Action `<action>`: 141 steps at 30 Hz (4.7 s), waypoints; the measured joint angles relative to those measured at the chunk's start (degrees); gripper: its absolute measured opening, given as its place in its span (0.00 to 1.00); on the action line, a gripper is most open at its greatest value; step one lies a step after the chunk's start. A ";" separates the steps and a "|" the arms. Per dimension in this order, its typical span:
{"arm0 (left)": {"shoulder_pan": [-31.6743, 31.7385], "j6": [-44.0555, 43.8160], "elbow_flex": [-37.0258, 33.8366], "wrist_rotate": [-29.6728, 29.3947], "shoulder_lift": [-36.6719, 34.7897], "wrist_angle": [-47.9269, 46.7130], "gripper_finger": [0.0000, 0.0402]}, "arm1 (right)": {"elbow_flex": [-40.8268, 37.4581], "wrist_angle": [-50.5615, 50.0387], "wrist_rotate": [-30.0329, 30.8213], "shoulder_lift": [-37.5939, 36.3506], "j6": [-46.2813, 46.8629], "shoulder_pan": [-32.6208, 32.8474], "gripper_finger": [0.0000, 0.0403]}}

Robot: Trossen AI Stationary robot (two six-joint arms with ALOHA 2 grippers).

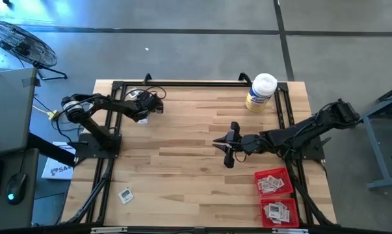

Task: Pick & Place First Aid Supplies
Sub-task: Put the white ointment pack into the top red bin, then put the white towelette pack into the bottom red bin

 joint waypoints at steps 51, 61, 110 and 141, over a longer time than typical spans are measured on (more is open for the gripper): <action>-39.45 27.85 0.81 51.88 -14.56 34.11 0.01 | 17.18 14.74 -1.63 27.96 -30.67 0.62 0.37; -39.34 29.42 0.83 51.62 -14.58 34.34 0.01 | 20.90 6.37 -5.02 28.04 -29.26 1.16 0.12; -49.86 24.15 -1.31 11.55 -29.53 -0.41 0.41 | 13.51 -72.88 -43.62 2.85 53.29 25.67 0.02; -39.65 3.03 -0.22 -1.98 -31.61 -25.40 0.40 | 29.55 -82.73 -10.50 2.36 49.63 21.35 0.35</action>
